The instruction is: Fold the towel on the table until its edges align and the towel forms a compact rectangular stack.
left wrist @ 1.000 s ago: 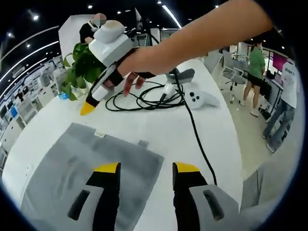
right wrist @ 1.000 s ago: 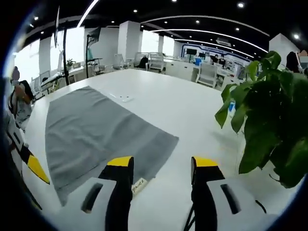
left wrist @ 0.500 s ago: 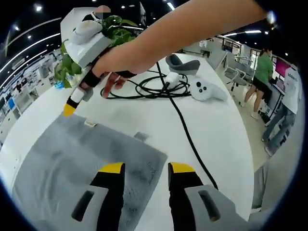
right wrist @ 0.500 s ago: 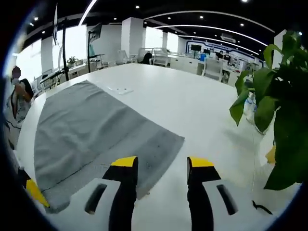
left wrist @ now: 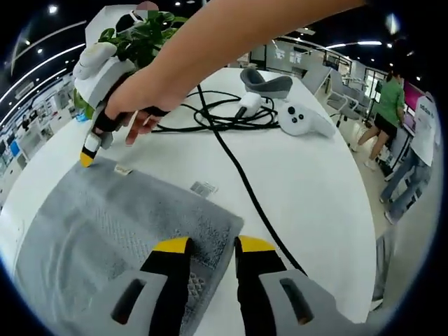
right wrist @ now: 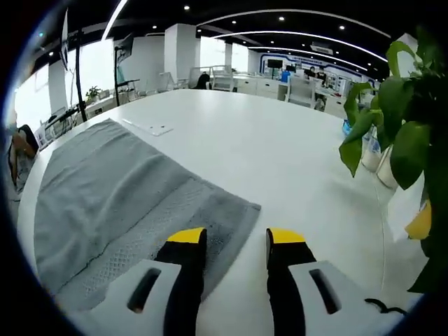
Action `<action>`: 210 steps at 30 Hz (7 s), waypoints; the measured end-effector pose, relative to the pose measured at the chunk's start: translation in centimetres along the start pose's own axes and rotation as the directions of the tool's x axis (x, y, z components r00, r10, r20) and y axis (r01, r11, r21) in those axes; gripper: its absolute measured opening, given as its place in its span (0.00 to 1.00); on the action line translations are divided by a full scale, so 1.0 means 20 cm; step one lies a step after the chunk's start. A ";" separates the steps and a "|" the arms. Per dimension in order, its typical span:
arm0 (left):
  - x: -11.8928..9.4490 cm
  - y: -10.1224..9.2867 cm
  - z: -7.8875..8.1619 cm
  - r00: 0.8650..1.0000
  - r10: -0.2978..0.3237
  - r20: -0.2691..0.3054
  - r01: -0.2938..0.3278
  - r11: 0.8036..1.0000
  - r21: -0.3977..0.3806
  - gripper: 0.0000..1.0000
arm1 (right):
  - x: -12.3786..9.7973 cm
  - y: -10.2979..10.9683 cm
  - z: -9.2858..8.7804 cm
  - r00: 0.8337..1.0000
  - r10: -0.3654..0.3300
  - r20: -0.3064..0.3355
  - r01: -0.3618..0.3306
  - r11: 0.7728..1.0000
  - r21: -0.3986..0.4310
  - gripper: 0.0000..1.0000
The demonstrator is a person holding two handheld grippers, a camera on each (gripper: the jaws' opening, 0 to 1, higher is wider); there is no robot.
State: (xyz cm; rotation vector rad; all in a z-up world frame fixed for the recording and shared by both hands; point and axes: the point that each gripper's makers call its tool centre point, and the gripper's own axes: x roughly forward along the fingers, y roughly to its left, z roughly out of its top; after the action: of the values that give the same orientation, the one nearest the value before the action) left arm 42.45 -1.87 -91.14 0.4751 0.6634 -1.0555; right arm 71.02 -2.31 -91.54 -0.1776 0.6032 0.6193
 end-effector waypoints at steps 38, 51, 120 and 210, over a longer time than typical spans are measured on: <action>-0.18 0.05 0.13 0.999 0.028 0.041 -0.030 0.999 0.039 0.03 | -0.20 0.06 0.21 0.999 -0.028 0.016 0.027 0.997 0.071 0.01; -0.65 0.19 0.20 0.978 0.084 0.189 -0.080 0.996 -0.024 0.03 | -0.30 0.19 0.50 0.993 -0.117 0.005 0.116 0.991 0.073 0.00; -2.15 0.84 -0.32 0.780 0.403 0.480 -0.256 0.904 -0.344 0.03 | -0.06 1.42 1.71 0.988 -0.128 0.081 0.131 0.991 -0.036 0.00; -2.18 1.28 -1.85 0.777 0.630 -0.010 -0.526 0.640 -0.561 0.03 | 1.16 2.47 1.37 0.994 0.105 0.010 -0.103 0.983 -0.152 0.02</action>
State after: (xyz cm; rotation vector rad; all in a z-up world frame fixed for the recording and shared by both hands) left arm 41.21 60.49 -85.98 0.0669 0.5468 -0.2516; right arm 69.93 57.92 -81.79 -0.2832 0.5504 0.7678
